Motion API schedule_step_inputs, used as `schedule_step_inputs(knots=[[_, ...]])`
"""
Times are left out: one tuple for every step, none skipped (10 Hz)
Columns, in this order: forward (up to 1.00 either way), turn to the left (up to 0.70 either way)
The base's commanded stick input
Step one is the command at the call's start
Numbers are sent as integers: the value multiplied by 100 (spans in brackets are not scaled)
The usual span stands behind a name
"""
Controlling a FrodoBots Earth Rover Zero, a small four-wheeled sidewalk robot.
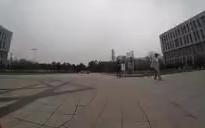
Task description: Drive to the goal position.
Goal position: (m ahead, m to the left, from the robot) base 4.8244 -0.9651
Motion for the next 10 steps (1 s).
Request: schedule_step_inputs(knots=[[70, -1], [70, -1], [70, -1], [70, -1], [70, -1], [70, -1], [70, -1], [70, -1], [70, -1], [70, -1]])
